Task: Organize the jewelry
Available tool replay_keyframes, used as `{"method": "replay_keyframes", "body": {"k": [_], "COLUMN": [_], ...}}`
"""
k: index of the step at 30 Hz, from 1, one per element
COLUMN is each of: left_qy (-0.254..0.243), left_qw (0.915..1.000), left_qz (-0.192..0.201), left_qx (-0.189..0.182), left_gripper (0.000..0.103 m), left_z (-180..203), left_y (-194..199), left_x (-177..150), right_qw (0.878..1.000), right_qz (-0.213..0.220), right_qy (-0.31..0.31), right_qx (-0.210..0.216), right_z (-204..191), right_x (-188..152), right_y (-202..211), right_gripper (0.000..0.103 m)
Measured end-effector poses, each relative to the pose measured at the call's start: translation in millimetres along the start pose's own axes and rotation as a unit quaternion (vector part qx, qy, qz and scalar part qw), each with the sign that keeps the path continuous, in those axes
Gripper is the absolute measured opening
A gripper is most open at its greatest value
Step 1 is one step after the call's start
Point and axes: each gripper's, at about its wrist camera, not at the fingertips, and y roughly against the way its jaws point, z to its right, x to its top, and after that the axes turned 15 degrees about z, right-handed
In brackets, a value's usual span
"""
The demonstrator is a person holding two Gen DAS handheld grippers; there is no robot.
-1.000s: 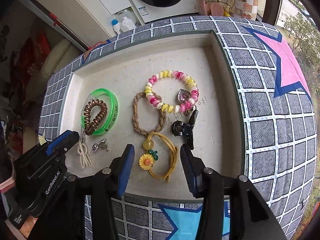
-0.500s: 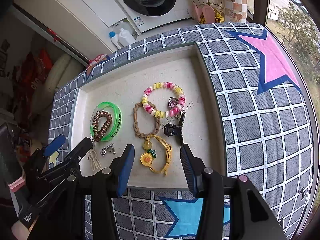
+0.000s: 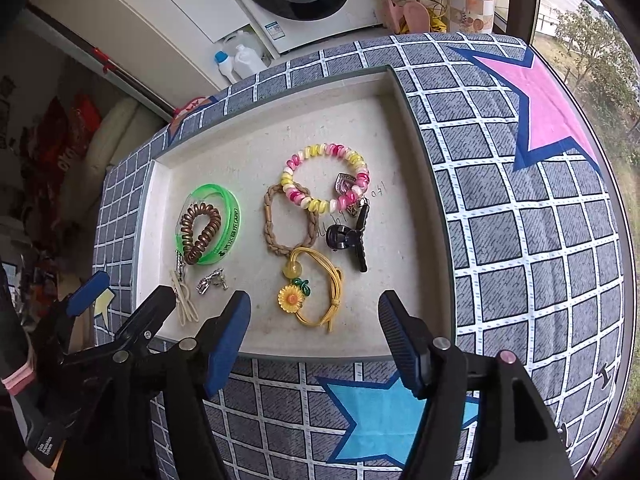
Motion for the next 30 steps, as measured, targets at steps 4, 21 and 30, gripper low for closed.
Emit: {"method": "replay_keyframes", "body": {"k": [4, 21, 30], "left_qy": [0.008, 0.023, 0.039], "left_qw": [0.9999, 0.9992, 0.9988], "left_qz": [-0.008, -0.028, -0.025], "left_qx": [0.001, 0.015, 0.019], "left_gripper": [0.103, 0.103, 0.103], "left_z": [-4.3, -20.2, -26.7], "left_y": [5.7, 38.3, 59.7], "left_x": [-6.6, -40.1, -51.6], "right_qw": [1.000, 0.999, 0.997], "right_qz": [0.000, 0.010, 0.043], "right_qy": [0.012, 0.043, 0.064], "right_qx": [-0.009, -0.025, -0.029], "right_z": [-4.0, -10.8, -16.4], "right_x": [-2.9, -29.7, -48.2], "right_y": [1.4, 21.7, 43.0], "right_gripper": [0.072, 0.085, 0.085]}}
